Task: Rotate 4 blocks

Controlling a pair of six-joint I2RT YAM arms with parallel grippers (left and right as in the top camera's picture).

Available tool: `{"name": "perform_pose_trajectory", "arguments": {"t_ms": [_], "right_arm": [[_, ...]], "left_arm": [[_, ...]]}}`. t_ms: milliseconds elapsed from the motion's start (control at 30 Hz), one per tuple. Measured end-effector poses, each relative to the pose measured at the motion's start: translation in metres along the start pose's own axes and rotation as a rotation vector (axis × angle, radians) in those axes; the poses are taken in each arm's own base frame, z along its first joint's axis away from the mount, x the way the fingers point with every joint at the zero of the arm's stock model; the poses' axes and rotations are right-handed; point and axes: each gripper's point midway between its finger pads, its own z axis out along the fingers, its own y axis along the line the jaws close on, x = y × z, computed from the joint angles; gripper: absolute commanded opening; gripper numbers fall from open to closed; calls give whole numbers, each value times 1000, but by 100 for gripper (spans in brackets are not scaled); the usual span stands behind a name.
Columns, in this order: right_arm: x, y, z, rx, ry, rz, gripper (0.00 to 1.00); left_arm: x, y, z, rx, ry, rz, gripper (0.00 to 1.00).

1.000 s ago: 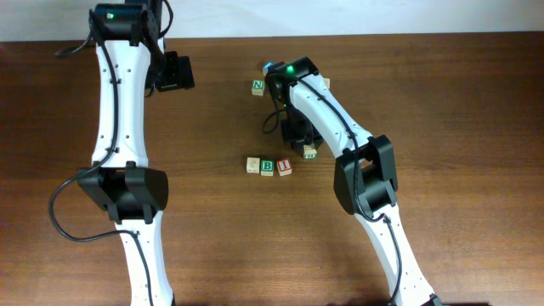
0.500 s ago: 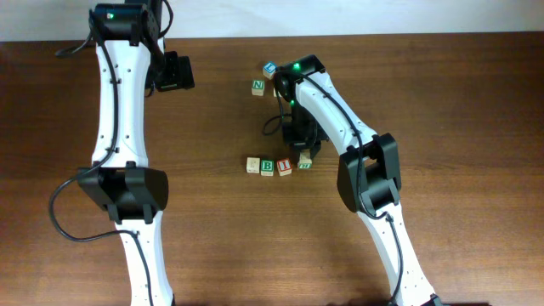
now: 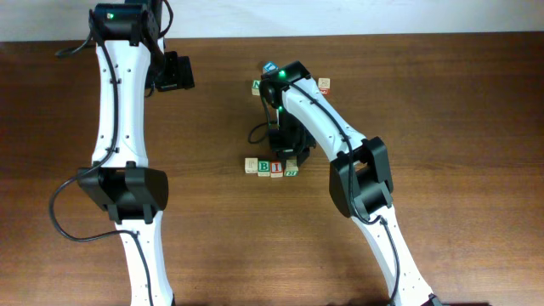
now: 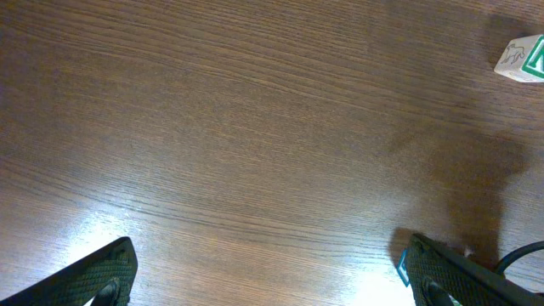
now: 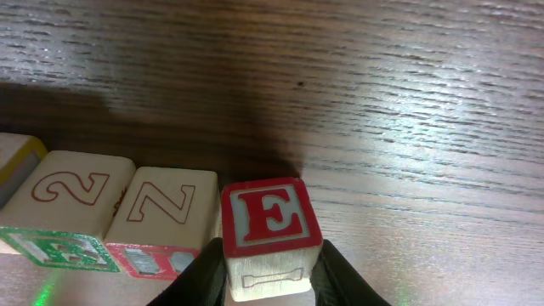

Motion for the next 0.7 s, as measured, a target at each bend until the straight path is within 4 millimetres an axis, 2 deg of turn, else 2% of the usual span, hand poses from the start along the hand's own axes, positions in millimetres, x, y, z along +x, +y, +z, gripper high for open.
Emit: {"name": "perform_pose_trajectory", "arguments": {"t_ms": [33,100,200,500,600,700], "right_arm": [[0,0,0,1,1,0,30],[0,0,0,1,1,0,39],[1,0,0,1,3,2,47],[-2,0,-4,-9,-11,8,47],[-8,1,-22,-34,-67,7,47],[-7,-8,-62,-77,-161,5,47]], "left_arm": [[0,0,0,0,0,0,99],[0,0,0,0,0,0,99],[0,0,0,0,0,0,99],[0,0,0,0,0,0,99],[0,0,0,0,0,0,99],[0,0,0,0,0,0,99]]}}
